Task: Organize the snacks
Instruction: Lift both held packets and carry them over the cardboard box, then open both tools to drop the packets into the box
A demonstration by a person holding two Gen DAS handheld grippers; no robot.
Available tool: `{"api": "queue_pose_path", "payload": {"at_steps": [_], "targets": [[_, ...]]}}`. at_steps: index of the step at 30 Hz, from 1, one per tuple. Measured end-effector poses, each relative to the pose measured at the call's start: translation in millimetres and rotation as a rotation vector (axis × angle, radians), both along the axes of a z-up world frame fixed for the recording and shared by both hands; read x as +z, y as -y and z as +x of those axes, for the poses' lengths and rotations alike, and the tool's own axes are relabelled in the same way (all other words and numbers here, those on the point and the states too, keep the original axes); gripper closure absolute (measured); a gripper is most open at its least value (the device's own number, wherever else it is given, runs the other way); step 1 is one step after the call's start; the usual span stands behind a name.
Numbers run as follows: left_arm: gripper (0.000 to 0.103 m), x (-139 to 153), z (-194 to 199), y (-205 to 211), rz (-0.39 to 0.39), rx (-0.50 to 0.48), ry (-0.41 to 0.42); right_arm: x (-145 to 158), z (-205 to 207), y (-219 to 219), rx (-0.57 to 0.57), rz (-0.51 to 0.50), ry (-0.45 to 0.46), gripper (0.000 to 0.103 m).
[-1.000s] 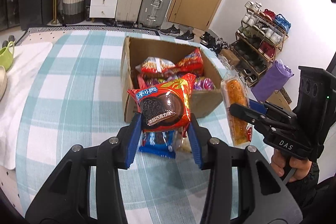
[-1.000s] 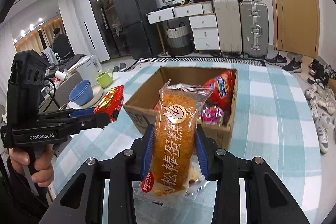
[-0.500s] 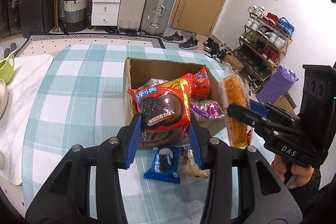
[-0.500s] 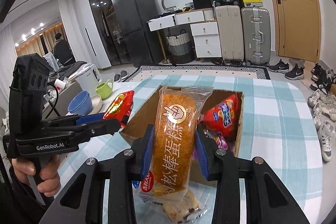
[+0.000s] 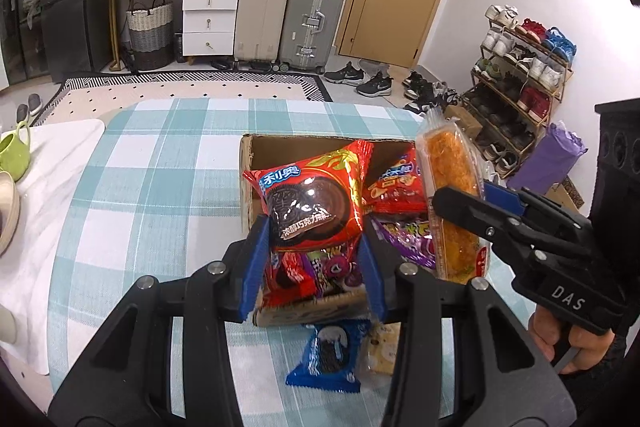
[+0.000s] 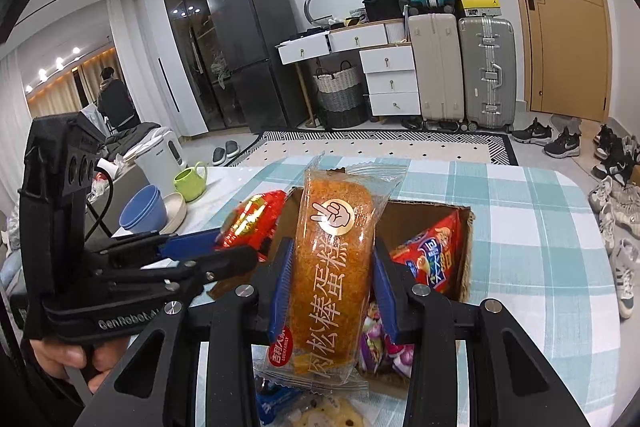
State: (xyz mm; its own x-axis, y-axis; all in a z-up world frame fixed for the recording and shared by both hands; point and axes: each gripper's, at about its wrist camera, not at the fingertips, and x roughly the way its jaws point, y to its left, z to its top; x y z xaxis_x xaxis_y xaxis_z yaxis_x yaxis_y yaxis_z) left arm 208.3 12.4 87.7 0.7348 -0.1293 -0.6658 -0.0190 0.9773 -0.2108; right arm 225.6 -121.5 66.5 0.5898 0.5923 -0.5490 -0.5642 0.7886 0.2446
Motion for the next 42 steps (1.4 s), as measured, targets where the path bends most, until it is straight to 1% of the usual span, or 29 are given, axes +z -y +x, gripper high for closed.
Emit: {"api": "queue_pose_path", "payload": {"at_steps": [8,12,19,27,29,30,31,33,35,36,37,38,39,40,42], "targets": [[0.063,-13,26,4,0.029,0.012,-0.011,-11,20,-9,-0.001,0.0,-0.027,0.066],[0.063,-19,36,4,0.03,0.016,-0.014,-16,30,-13,-0.002,-0.004,-0.037,0.066],[0.063,-31,49,1,0.036,0.021,-0.032,-25,43,-17,-0.013,-0.013,-0.052,0.066],[0.063,-40,55,0,0.048,0.022,-0.043,-29,46,-17,-0.018,-0.028,-0.053,0.065],[0.063,-40,55,0,0.051,0.024,-0.043,-27,43,-16,-0.012,-0.031,-0.036,0.059],[0.063,-41,56,0,0.055,0.023,-0.044,-24,39,-15,-0.012,-0.034,-0.019,0.053],[0.063,-41,55,0,0.057,0.021,-0.045,-20,35,-14,-0.016,-0.037,0.003,0.051],[0.063,-42,54,0,0.056,0.021,-0.045,-15,29,-10,-0.021,-0.041,0.021,0.049],[0.062,-41,51,-1,0.045,0.019,-0.045,-11,26,-4,-0.032,-0.049,0.027,0.037],[0.059,-40,50,-2,0.042,0.019,-0.046,-9,24,0,-0.038,-0.051,0.03,0.025],[0.055,-39,47,-2,0.038,0.02,-0.045,-8,21,4,-0.043,-0.051,0.032,0.015],[0.054,-38,44,-3,0.033,0.019,-0.041,-7,18,9,-0.051,-0.047,0.034,0.012],[0.048,-36,41,-3,0.024,0.016,-0.035,-6,15,14,-0.058,-0.043,0.035,0.006],[0.037,-34,38,-4,0.022,0.017,-0.033,-5,11,18,-0.067,-0.042,0.036,0.001],[0.025,-30,31,-6,0.025,0.027,-0.029,-4,5,27,-0.094,-0.048,0.033,0.001]]}}
